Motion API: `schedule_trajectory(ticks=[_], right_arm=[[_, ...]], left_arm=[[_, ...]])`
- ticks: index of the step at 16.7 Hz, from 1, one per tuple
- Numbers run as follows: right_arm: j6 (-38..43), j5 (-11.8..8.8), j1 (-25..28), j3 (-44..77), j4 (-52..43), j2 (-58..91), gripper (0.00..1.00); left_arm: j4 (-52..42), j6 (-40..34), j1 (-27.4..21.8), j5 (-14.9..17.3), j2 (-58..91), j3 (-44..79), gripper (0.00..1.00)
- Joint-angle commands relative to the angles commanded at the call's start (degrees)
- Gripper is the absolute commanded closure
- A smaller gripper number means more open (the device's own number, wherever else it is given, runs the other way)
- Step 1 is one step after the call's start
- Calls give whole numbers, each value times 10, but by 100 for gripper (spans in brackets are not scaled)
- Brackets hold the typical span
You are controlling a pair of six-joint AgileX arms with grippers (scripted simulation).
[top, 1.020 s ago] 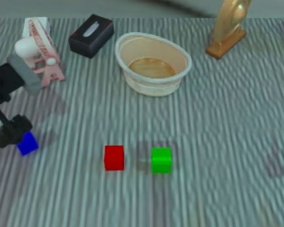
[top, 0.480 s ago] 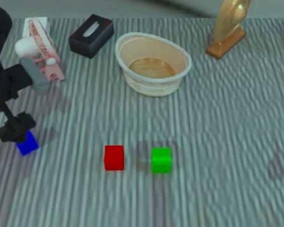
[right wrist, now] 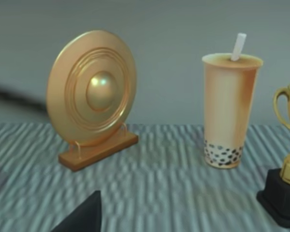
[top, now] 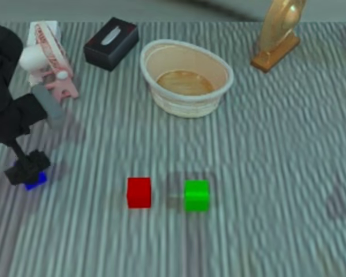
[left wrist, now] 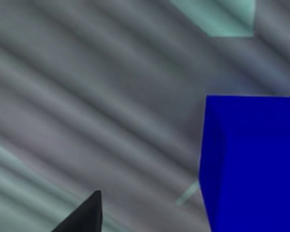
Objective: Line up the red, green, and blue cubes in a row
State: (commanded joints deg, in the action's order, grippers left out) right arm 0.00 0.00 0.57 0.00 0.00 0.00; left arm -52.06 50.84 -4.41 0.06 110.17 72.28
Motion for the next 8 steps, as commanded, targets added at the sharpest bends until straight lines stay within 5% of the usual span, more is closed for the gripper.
schedule_trajectory(ticks=[8], right_arm=[[0,0,0,0,0,0,0]], left_arm=[[89,0,0,0,37,-52,0]])
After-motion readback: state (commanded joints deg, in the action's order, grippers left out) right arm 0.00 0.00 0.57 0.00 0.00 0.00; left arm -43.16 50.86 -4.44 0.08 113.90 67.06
